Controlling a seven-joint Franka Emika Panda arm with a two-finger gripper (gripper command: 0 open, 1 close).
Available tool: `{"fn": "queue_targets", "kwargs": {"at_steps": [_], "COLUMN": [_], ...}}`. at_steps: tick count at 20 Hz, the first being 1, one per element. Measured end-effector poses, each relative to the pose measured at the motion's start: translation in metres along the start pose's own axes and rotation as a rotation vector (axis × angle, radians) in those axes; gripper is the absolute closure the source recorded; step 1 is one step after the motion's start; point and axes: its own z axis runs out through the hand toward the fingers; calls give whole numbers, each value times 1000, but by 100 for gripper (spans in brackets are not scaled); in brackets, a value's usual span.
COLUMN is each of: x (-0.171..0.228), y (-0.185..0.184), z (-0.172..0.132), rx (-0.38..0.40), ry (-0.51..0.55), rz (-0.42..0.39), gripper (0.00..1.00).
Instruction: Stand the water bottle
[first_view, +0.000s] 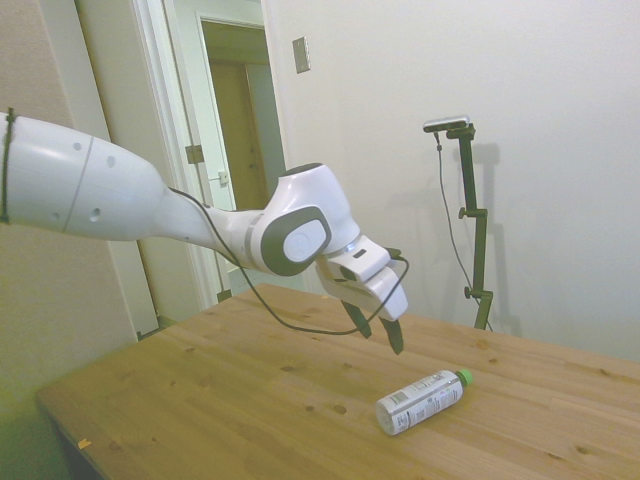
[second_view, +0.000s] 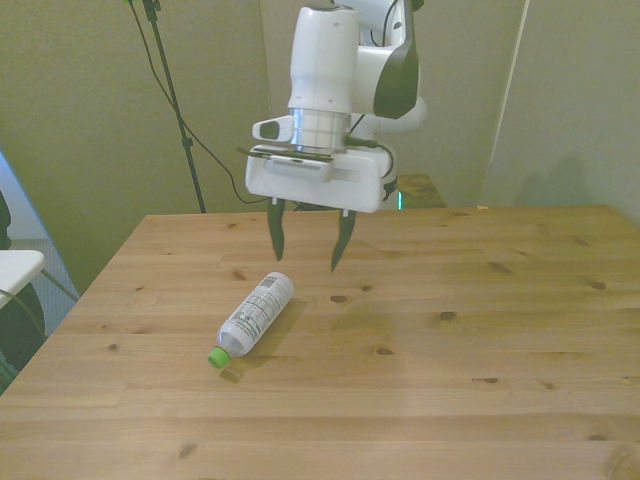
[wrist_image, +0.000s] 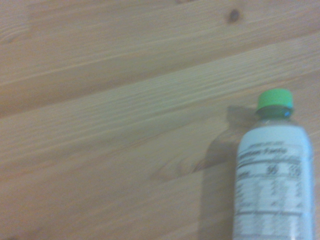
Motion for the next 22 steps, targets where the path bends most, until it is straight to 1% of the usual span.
{"fn": "queue_targets", "kwargs": {"at_steps": [4,8,13,16,22], "x": [30,50,73,81,83], "y": [-8,-13,-18,-22,-26], "z": [27,57,84,101,127], "rx": [-10,-28,-42,-52,-83], "ry": [11,19,33,41,34], "rz": [39,63,86,86,79], "gripper": [0,0,0,0,0]}}
